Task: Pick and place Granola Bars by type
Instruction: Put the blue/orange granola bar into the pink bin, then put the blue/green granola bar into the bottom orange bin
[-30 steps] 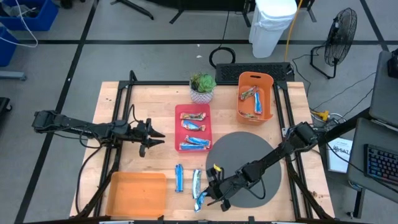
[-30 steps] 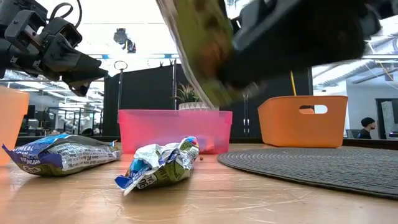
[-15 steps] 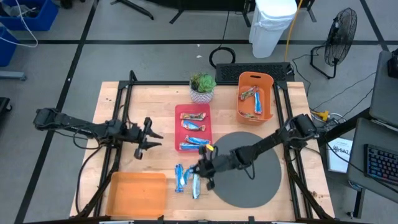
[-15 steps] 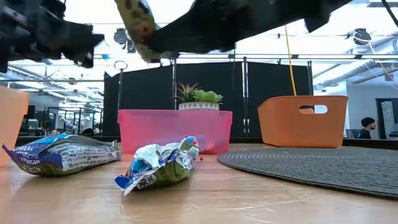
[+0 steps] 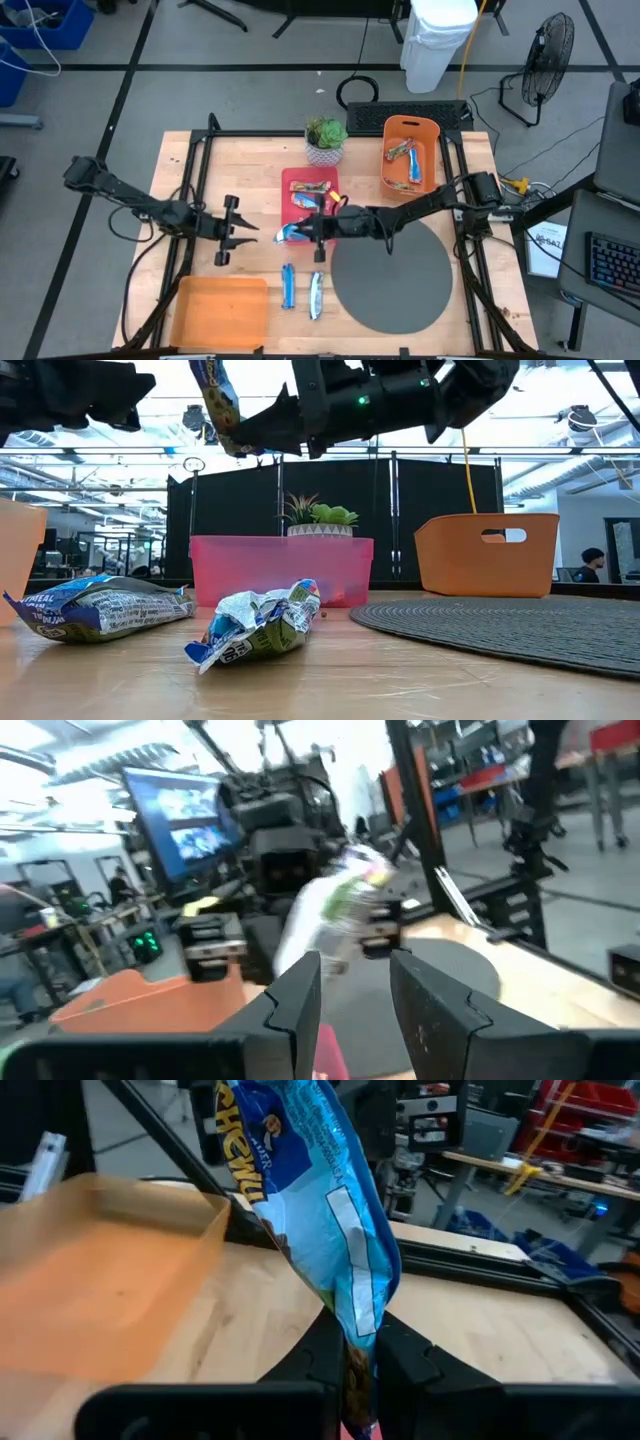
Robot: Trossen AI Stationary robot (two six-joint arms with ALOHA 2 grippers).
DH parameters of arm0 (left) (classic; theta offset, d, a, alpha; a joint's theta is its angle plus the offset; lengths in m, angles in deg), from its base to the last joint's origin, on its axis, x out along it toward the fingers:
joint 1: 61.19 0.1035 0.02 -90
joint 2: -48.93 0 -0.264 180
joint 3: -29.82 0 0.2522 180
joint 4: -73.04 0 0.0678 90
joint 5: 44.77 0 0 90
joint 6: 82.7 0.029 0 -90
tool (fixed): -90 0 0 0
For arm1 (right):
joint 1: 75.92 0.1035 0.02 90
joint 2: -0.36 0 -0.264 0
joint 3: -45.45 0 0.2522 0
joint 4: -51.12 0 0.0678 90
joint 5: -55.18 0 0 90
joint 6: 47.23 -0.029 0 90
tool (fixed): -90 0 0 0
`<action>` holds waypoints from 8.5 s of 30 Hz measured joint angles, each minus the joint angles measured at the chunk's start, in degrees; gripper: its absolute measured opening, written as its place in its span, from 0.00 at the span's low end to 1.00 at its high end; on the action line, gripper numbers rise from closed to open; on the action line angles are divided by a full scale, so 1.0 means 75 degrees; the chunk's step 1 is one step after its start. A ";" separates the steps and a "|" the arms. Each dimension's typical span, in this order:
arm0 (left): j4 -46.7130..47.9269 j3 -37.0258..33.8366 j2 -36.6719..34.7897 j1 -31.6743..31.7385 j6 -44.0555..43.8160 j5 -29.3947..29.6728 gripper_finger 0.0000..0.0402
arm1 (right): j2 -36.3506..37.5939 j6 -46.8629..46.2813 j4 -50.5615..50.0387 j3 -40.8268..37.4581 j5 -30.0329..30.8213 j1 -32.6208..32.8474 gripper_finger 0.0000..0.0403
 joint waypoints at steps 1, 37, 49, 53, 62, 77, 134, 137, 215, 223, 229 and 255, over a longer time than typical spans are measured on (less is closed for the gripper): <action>-0.0010 0.0092 0.0205 -0.0030 0.0051 -0.0036 0.32 | 0.0000 -0.0013 0.0012 0.0000 -0.0092 -0.0044 0.05; -0.0207 0.2613 0.3651 0.0094 0.1309 0.1531 0.37 | -0.0003 0.0148 0.0103 0.0000 -0.0122 -0.0091 0.04; -0.0283 0.2610 0.3651 0.0097 0.1936 0.1155 0.06 | -0.0003 0.0121 0.0106 0.0000 -0.0157 -0.0079 0.05; -0.0331 0.2607 0.3650 0.0073 0.2069 0.1171 0.06 | -0.0003 0.0136 -0.0102 0.0003 -0.0160 -0.0058 0.15; 0.0168 0.2607 0.2908 -0.0417 0.2252 0.1865 0.05 | 0.0719 0.0288 -0.1918 -0.0111 0.1126 0.0106 0.53; 0.4374 0.3491 0.1188 -0.3149 -0.3544 0.4296 0.04 | 0.5076 -0.2034 -0.1880 -0.4159 0.1286 0.0572 0.59; 1.3817 0.7334 0.6693 -0.4776 -1.2505 -0.1243 0.04 | 0.6586 -0.1397 0.1467 -0.6994 0.2442 0.1035 0.56; 1.3805 0.7334 0.6693 -0.4776 -1.2706 -0.1182 0.05 | 0.6586 -0.1397 0.1462 -0.6994 0.2442 0.1035 0.56; 1.3730 0.7329 0.6688 -0.4776 -1.3108 0.0433 0.28 | -0.1000 -0.3543 -0.1046 -0.1343 0.0458 0.1813 0.48; 1.3732 0.7329 0.6688 -0.4776 -1.3108 0.0433 0.28 | -0.0997 -0.3222 -0.0955 -0.1341 0.0433 0.1813 0.15; 1.3732 0.7329 0.6688 -0.4776 -1.3108 0.0433 0.28 | -0.0997 -0.2973 -0.0400 -0.1343 -0.0160 0.1810 0.04; 1.3732 0.7329 0.6688 -0.4776 -1.3111 0.0433 0.28 | -0.0997 -0.3131 -0.0234 -0.1345 -0.0151 0.1559 0.54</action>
